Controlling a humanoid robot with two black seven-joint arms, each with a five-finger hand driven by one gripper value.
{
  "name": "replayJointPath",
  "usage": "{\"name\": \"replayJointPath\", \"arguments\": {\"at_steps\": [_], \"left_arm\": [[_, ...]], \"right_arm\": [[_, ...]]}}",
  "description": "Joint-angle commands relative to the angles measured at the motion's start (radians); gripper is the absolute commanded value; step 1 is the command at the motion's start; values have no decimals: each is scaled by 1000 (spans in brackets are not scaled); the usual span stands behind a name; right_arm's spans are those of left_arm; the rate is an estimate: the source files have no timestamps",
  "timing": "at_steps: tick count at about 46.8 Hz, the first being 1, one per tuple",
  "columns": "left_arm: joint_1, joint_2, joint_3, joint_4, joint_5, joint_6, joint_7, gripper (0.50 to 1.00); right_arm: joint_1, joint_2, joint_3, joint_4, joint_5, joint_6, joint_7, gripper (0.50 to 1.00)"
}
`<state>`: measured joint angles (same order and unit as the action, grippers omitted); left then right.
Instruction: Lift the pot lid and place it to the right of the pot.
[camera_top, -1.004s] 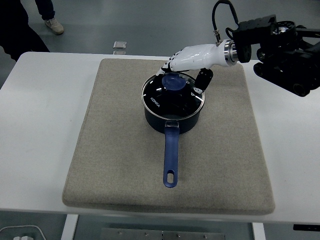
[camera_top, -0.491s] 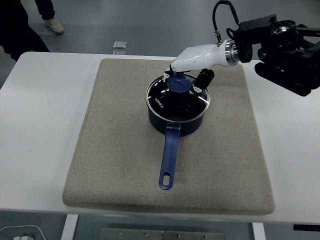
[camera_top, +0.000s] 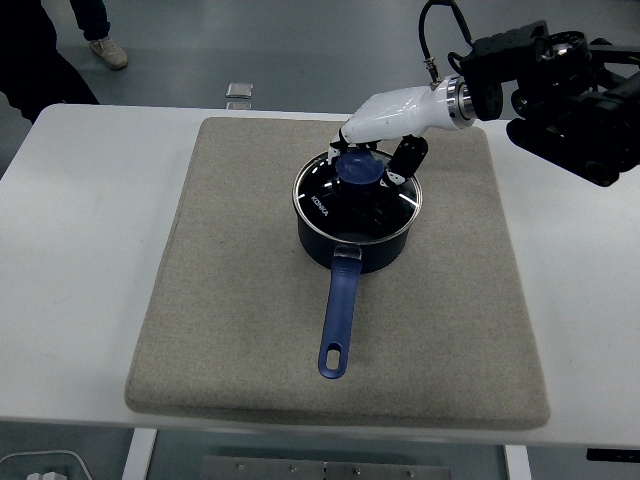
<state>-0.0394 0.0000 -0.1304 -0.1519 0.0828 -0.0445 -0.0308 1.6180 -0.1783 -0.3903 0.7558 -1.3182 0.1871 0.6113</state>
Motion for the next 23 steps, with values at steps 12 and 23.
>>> {"name": "replayJointPath", "arguments": {"at_steps": [12, 23], "left_arm": [[1, 0, 0, 0, 0, 0, 0, 1000], [1, 0, 0, 0, 0, 0, 0, 1000]], "right_arm": [[25, 0, -12, -4, 2, 11, 0, 500], [37, 0, -13, -15, 2, 12, 0, 500]]}}
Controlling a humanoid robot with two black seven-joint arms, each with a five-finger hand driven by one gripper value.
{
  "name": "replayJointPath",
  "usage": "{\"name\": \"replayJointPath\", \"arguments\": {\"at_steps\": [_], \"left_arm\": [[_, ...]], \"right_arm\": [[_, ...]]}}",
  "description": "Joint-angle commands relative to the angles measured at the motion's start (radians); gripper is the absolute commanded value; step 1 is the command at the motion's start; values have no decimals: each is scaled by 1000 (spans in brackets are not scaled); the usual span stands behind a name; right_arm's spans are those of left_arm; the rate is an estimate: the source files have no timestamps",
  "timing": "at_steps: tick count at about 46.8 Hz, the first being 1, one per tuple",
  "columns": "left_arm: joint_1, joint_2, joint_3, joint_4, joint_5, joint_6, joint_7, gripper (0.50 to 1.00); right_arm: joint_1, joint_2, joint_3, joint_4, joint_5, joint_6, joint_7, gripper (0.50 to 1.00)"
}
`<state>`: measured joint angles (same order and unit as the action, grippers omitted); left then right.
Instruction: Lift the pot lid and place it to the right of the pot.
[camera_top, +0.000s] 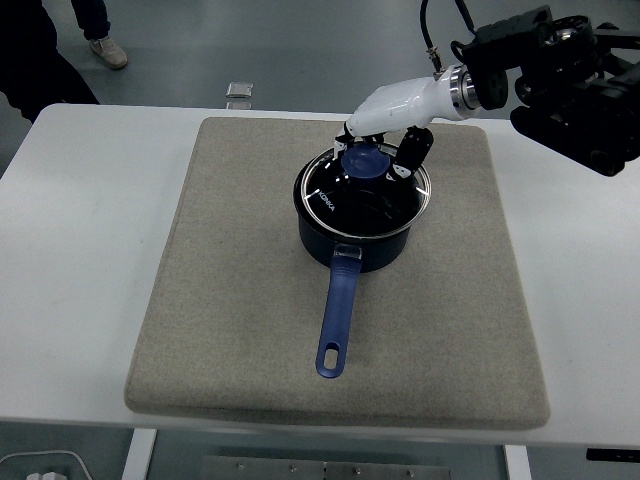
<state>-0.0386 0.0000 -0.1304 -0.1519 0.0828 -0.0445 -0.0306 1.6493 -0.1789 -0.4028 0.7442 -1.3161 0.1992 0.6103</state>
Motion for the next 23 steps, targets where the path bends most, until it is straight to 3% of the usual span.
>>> {"name": "replayJointPath", "arguments": {"at_steps": [1, 23], "left_arm": [[0, 0, 0, 0, 0, 0, 0, 1000], [-1, 0, 0, 0, 0, 0, 0, 1000]], "right_arm": [[7, 1, -1, -2, 0, 0, 1, 500], [20, 1, 1, -101, 14, 12, 1, 500]]}}
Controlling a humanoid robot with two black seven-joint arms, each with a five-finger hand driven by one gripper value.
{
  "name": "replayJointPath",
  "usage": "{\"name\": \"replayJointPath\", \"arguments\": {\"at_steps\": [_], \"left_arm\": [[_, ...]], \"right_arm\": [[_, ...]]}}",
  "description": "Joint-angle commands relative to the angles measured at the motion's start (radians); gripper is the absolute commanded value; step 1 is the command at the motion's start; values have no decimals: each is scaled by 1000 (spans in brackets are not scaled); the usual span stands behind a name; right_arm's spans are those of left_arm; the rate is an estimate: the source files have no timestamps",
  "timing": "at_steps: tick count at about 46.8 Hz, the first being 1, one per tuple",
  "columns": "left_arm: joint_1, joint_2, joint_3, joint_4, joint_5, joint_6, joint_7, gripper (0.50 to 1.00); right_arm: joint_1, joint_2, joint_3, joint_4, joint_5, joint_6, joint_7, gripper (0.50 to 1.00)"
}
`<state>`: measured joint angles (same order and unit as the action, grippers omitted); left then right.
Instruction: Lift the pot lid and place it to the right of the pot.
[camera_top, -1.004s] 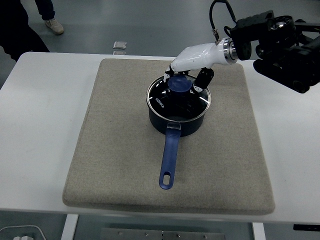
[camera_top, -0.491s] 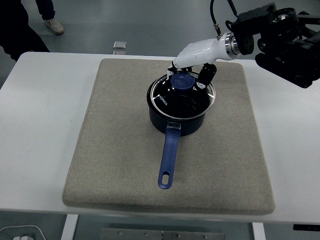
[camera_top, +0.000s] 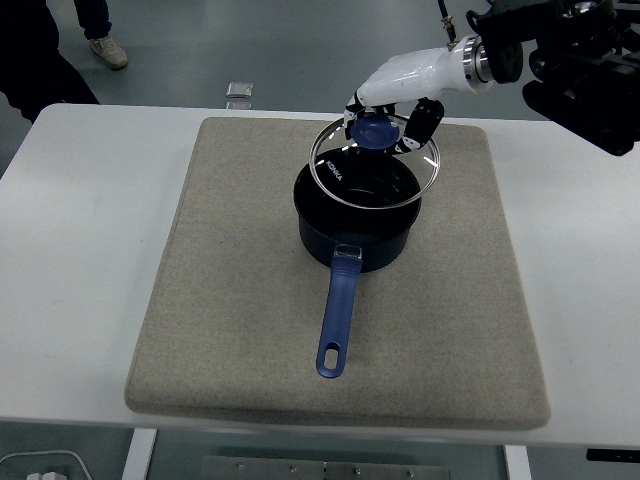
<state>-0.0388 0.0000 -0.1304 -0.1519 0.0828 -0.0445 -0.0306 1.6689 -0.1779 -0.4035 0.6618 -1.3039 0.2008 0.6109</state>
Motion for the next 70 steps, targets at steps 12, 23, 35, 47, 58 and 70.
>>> {"name": "replayJointPath", "arguments": {"at_steps": [12, 23, 35, 47, 58, 70], "left_arm": [[0, 0, 0, 0, 0, 0, 0, 1000], [0, 0, 0, 0, 0, 0, 0, 1000], [0, 0, 0, 0, 0, 0, 0, 1000], [0, 0, 0, 0, 0, 0, 0, 1000], [-1, 0, 0, 0, 0, 0, 0, 1000], [-1, 0, 0, 0, 0, 0, 0, 1000]], "right_arm": [[0, -2, -20, -102, 2, 19, 0, 500], [-11, -9, -61, -182, 2, 19, 0, 500], [-15, -18, -126, -235, 3, 19, 0, 500], [-29, -41, -193, -255, 6, 14, 0, 500], [-47, -57, -253, -255, 5, 14, 0, 500], [-61, -75, -334, -254, 9, 17, 0, 500]]}}
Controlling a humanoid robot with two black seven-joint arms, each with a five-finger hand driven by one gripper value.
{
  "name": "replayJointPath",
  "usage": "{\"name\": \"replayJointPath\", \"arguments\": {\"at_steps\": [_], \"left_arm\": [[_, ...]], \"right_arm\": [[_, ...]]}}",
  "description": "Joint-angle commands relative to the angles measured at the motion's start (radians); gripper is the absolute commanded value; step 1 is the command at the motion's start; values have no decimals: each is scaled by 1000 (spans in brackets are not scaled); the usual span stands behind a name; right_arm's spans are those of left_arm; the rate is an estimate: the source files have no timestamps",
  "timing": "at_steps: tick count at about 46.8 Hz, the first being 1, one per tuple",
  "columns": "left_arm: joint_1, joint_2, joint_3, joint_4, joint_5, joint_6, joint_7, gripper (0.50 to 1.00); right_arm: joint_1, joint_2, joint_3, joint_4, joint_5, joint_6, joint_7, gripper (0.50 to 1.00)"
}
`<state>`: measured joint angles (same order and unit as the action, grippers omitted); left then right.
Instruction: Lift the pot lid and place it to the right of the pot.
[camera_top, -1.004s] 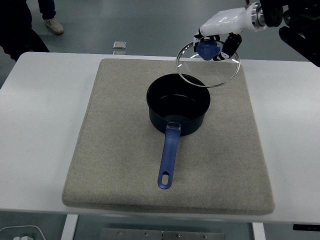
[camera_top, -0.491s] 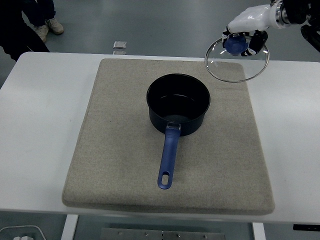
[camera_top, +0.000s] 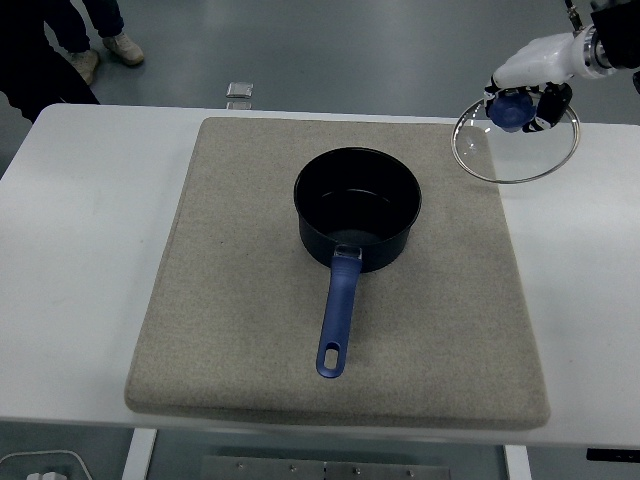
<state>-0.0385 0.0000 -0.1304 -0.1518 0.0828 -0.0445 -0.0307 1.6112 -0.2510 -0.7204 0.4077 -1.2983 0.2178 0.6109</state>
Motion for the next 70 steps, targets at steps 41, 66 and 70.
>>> {"name": "replayJointPath", "arguments": {"at_steps": [41, 66, 70], "left_arm": [[-1, 0, 0, 0, 0, 0, 0, 1000], [0, 0, 0, 0, 0, 0, 0, 1000], [-1, 0, 0, 0, 0, 0, 0, 1000]], "right_arm": [[-33, -86, -20, 108, 122, 112, 0, 500], [-30, -87, -7, 195, 201, 103, 0, 500], [-30, -85, -7, 203, 221, 103, 0, 500]]}}
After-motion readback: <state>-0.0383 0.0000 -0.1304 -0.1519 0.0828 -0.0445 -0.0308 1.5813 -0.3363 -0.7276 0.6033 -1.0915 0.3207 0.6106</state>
